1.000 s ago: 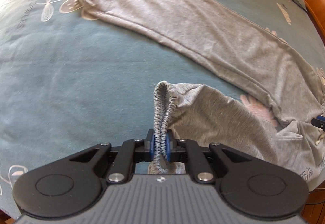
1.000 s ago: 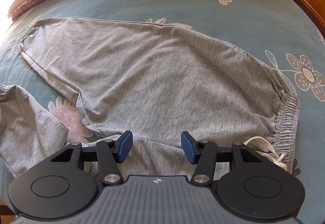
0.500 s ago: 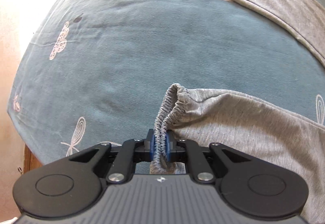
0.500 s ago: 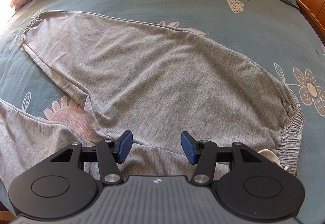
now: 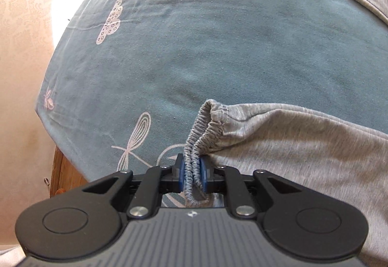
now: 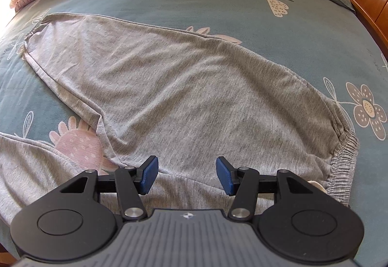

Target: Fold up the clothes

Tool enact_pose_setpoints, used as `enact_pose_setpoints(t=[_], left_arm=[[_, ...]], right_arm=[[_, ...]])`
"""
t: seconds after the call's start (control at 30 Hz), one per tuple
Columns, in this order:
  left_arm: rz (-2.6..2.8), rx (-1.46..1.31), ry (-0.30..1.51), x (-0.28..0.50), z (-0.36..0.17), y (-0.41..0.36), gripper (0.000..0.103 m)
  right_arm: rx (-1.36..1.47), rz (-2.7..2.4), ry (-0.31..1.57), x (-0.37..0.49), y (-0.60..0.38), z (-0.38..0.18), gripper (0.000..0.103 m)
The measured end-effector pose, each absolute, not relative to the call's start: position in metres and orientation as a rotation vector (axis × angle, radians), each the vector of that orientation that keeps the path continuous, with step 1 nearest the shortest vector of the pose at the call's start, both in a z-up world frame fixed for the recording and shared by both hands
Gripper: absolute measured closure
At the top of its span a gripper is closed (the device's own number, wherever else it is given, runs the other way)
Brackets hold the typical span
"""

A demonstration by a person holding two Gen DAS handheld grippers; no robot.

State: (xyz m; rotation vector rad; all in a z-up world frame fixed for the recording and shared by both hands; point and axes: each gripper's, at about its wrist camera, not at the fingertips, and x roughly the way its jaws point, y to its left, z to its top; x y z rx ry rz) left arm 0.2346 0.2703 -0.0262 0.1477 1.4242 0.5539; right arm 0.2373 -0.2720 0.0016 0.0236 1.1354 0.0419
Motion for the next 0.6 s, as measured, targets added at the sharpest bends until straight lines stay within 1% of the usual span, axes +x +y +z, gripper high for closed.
enact_pose_setpoints(t=[0.13,0.6], left_arm=[[0.566,0.148,1.466,0.228,-0.035,0.273,0.089],[0.603,0.163,1.480,0.210,-0.040,0.278,0.089]], right_arm=[[0.013,0.043,1.153,0.236,-0.273,-0.003,0.045],[-0.018,0.044,1.151,0.230,-0.274,-0.001,0.045]])
